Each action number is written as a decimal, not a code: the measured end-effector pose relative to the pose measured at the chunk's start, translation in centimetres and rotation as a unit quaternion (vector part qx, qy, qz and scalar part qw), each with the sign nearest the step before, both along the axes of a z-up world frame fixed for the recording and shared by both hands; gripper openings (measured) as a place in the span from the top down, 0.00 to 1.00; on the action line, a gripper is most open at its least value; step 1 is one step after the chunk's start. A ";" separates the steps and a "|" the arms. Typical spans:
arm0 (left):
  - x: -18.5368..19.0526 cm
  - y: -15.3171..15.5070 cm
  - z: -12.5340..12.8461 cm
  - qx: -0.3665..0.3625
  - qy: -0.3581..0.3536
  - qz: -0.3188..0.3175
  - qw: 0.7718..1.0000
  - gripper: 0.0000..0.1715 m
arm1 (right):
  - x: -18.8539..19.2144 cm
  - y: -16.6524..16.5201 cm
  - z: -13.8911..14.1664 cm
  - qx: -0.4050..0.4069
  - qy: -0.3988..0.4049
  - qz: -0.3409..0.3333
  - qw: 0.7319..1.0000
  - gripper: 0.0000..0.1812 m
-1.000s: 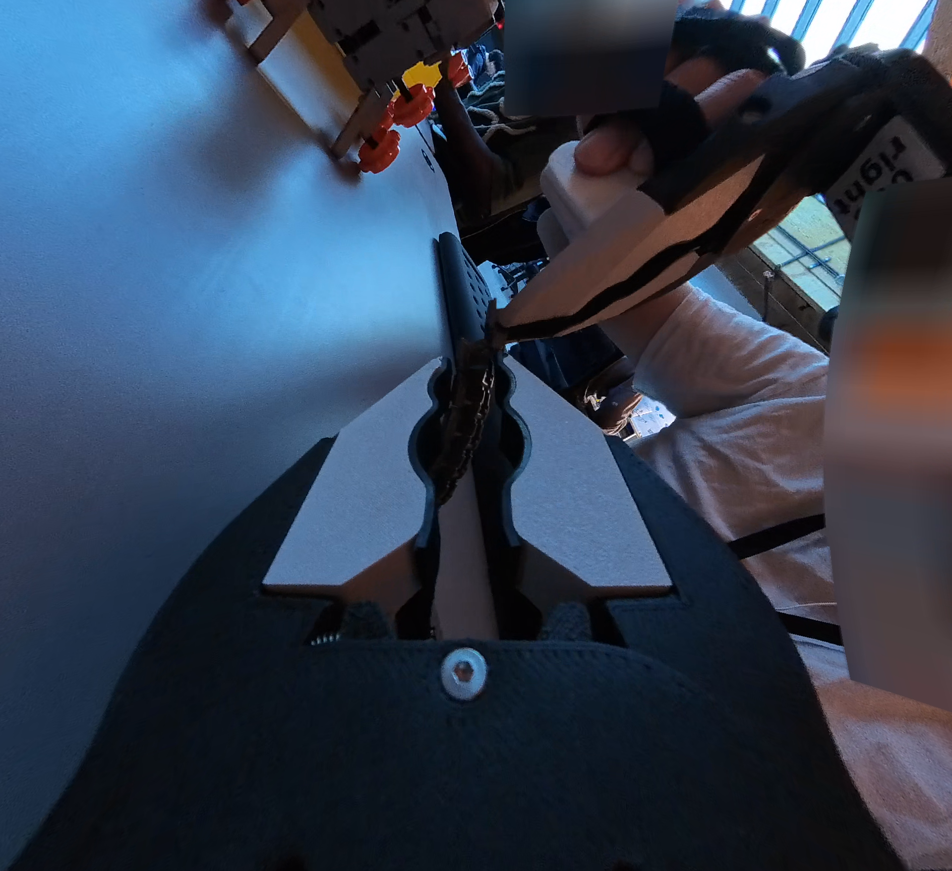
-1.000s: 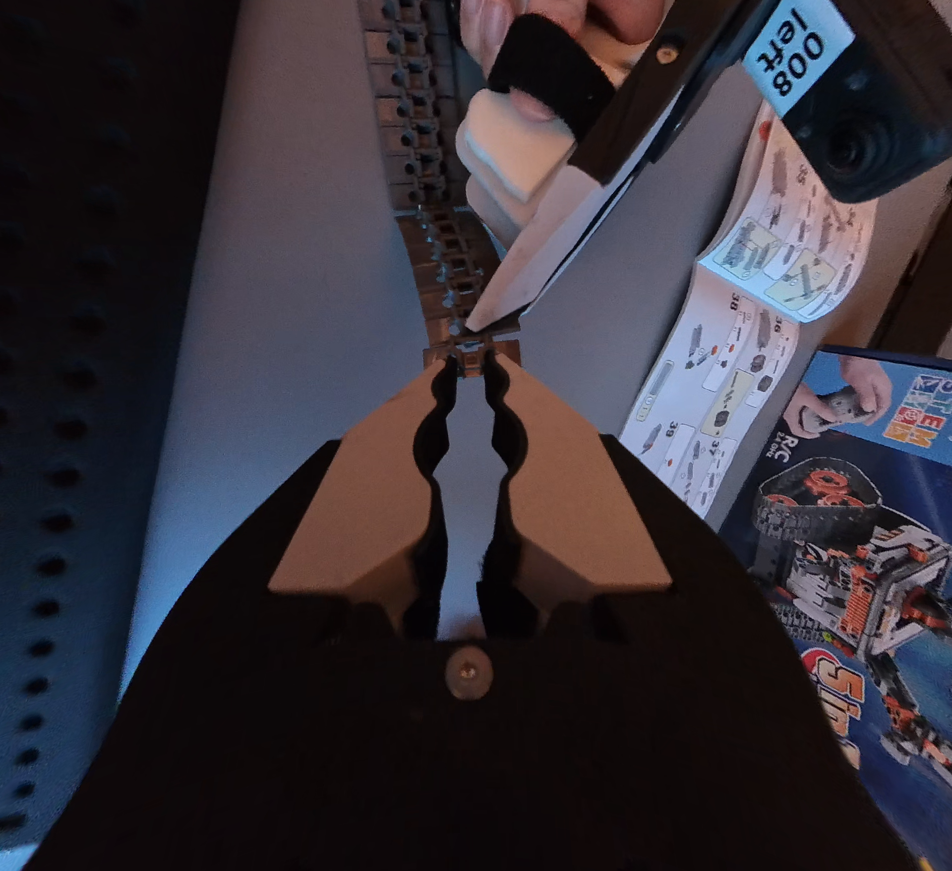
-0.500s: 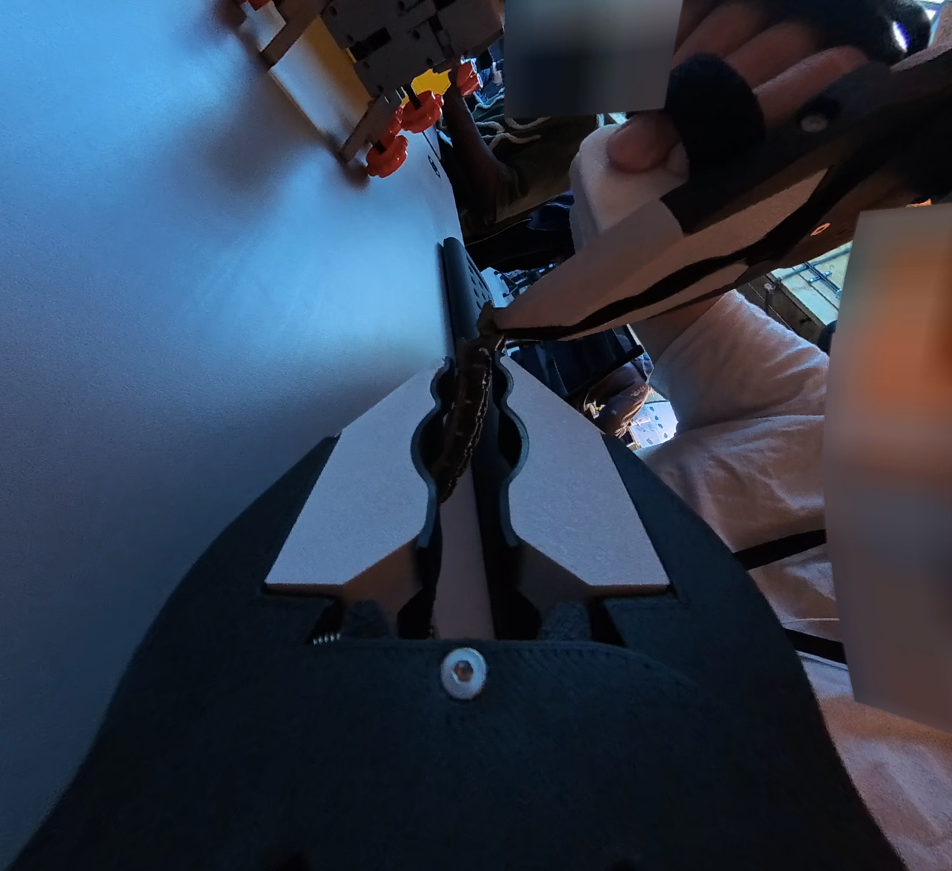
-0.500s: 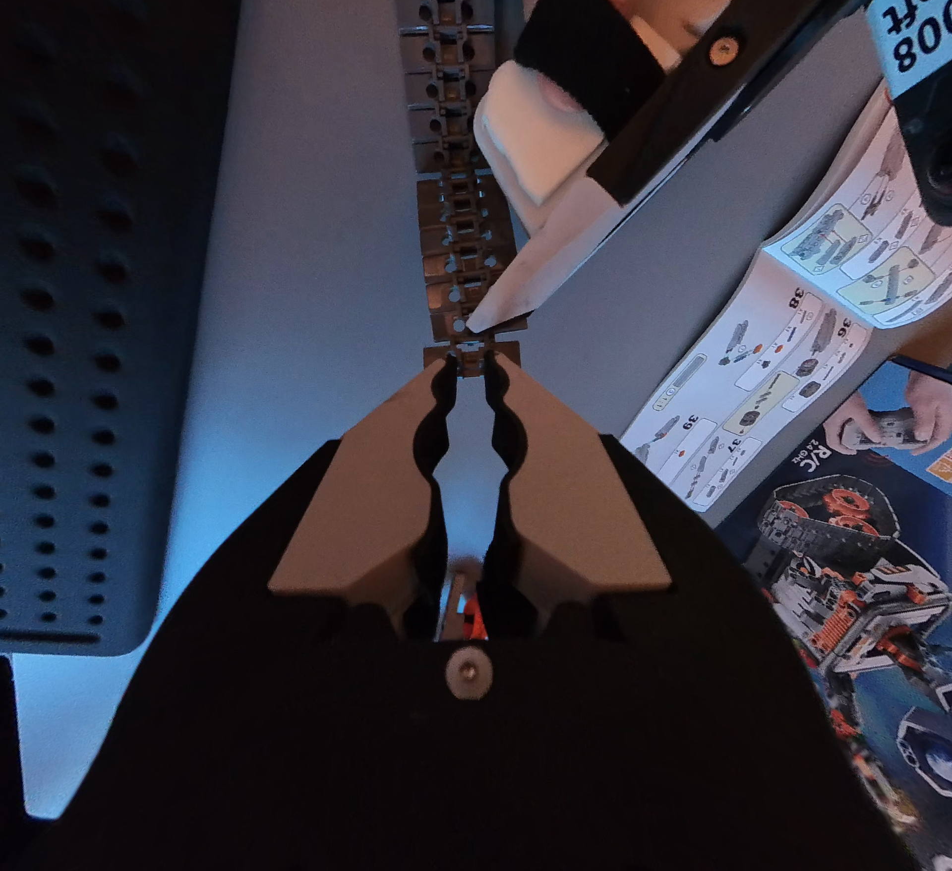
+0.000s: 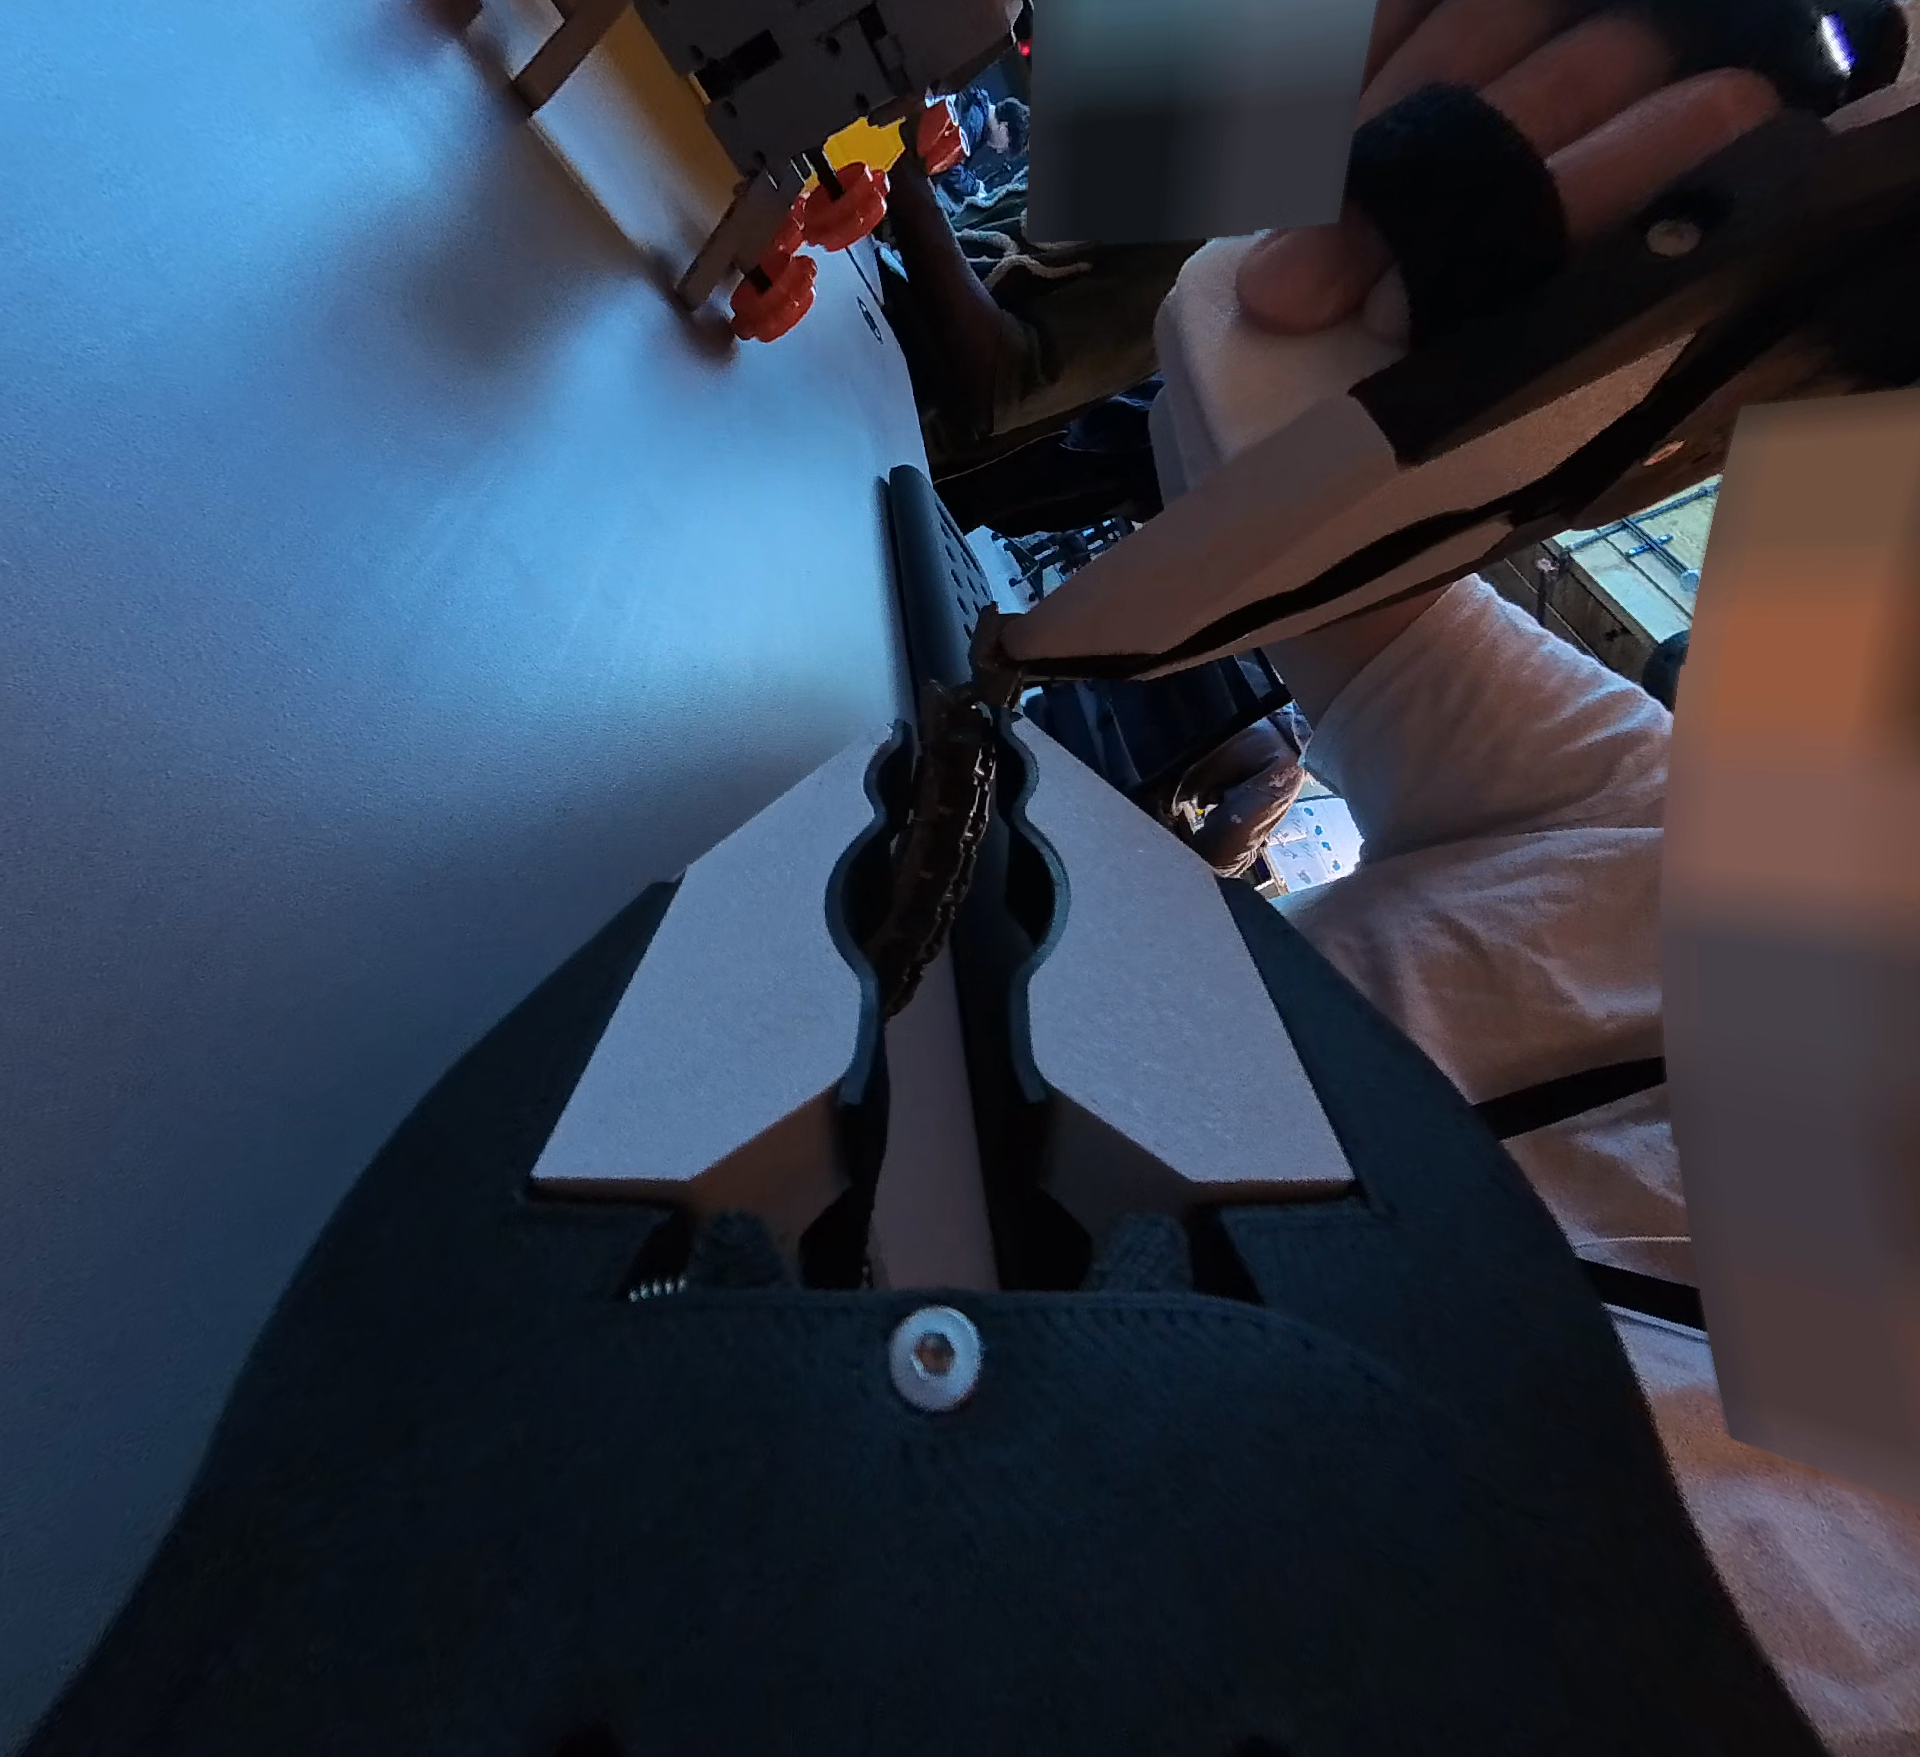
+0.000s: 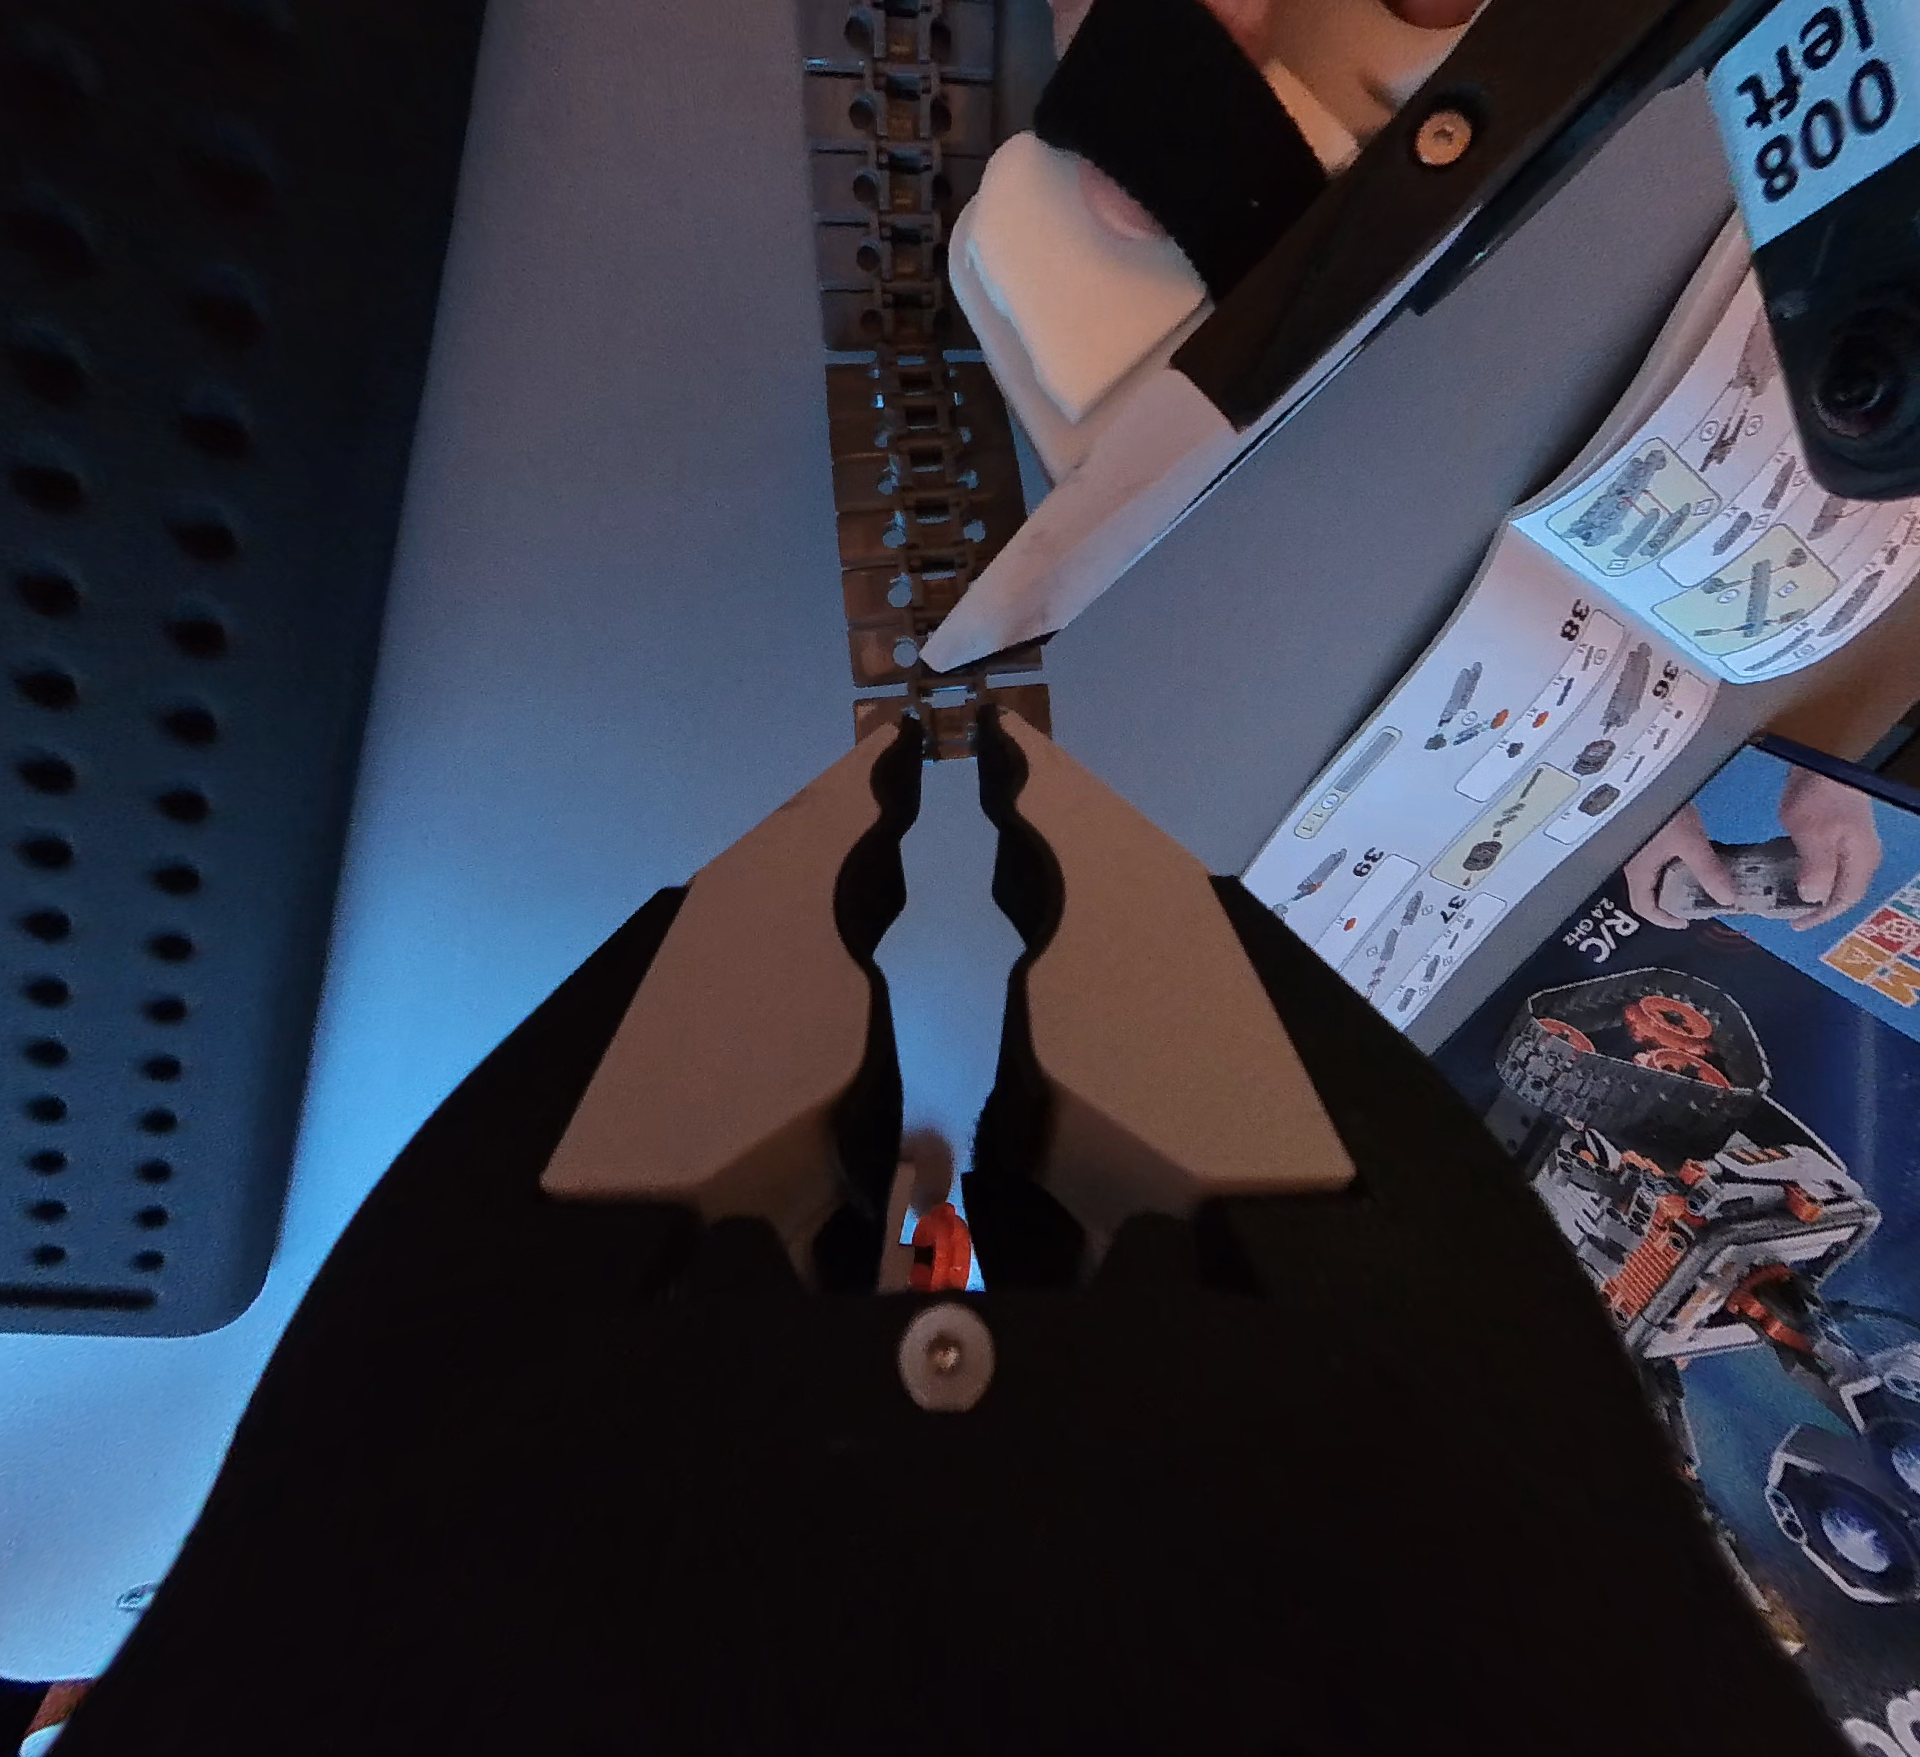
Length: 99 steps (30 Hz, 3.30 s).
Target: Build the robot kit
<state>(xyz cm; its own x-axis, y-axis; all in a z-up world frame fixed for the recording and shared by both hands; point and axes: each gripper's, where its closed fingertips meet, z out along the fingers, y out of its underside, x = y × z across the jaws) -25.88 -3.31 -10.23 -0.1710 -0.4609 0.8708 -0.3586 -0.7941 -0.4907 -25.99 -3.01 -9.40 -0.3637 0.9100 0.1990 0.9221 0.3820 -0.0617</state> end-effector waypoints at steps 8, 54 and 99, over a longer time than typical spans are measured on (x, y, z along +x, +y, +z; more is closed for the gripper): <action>0.0 0.0 0.2 -0.012 -0.006 -0.002 1.000 0.89 | 0.0 0.1 -0.3 0.003 -0.041 0.012 0.999 0.95; -0.4 0.6 1.3 0.064 -0.023 0.048 0.997 0.95 | -0.4 1.0 -0.3 -0.286 0.441 -0.452 0.720 0.76; -0.3 3.4 -0.9 0.070 0.042 0.162 0.983 0.96 | -0.7 3.2 -2.2 -0.261 0.391 -0.481 0.740 0.96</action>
<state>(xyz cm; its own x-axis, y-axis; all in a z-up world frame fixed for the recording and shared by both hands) -26.22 0.04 -11.16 0.0752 -0.5953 0.8000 -0.1421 -0.8005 -0.5823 -26.71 0.21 -11.64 0.5430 0.7003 -0.4635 0.3567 -0.6920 -0.6276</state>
